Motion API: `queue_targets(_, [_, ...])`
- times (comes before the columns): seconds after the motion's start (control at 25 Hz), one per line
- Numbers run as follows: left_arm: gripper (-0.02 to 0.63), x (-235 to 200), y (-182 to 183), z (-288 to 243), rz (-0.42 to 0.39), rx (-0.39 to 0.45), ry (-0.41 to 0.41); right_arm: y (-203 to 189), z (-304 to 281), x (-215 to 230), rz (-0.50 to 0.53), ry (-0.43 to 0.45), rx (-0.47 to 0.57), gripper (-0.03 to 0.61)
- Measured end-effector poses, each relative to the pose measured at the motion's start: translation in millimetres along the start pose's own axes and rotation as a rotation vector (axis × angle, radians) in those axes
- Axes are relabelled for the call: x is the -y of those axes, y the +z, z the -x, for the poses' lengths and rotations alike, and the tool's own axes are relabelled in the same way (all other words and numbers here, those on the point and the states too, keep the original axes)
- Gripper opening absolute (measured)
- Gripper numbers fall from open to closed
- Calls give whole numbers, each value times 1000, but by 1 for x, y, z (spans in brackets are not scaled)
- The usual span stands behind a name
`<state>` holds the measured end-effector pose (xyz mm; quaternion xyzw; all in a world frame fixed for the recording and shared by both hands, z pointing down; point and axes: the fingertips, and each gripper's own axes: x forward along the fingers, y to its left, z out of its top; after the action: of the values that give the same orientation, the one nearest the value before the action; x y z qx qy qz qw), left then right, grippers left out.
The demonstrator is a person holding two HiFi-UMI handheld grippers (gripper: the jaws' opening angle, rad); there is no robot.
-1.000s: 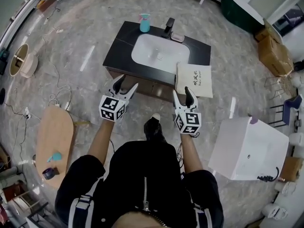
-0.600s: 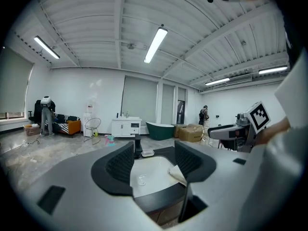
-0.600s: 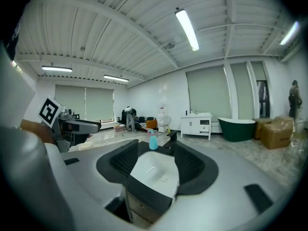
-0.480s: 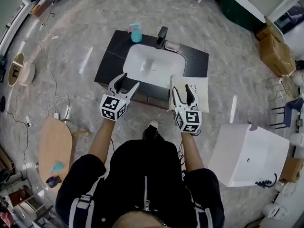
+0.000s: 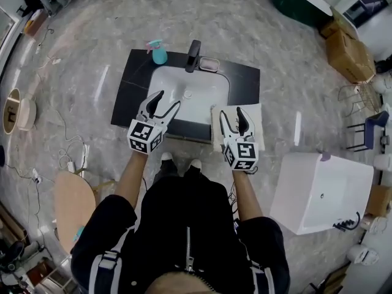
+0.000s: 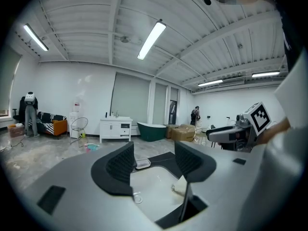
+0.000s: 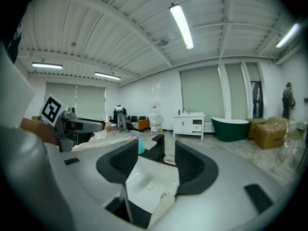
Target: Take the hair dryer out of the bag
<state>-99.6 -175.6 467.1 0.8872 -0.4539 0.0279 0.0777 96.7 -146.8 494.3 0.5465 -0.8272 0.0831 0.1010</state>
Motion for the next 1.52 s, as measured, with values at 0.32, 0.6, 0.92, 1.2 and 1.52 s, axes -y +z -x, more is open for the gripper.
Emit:
queue_targets(0.32, [270,-3,8,-50,-14,-16,-172,19,-9,19,3,-156,12,233])
queue_targets(0.6, [270,1,-4,-61,5,-50,-246,5,0,21,-14,-225,-28,233])
queue_targets(0.92, [269,10,-32,-56,28,-107,-271,-31,2,15,-16,-230,-106,233])
queue_targets(1.2, [270,11,-53,-48,58,-146,-256,-64,-1,12,-9,-205,-194,233])
queue_targets(1.52, [270,-3,-77,-33,89,-188,-208,-115,-14,1,50,-139,-332,236])
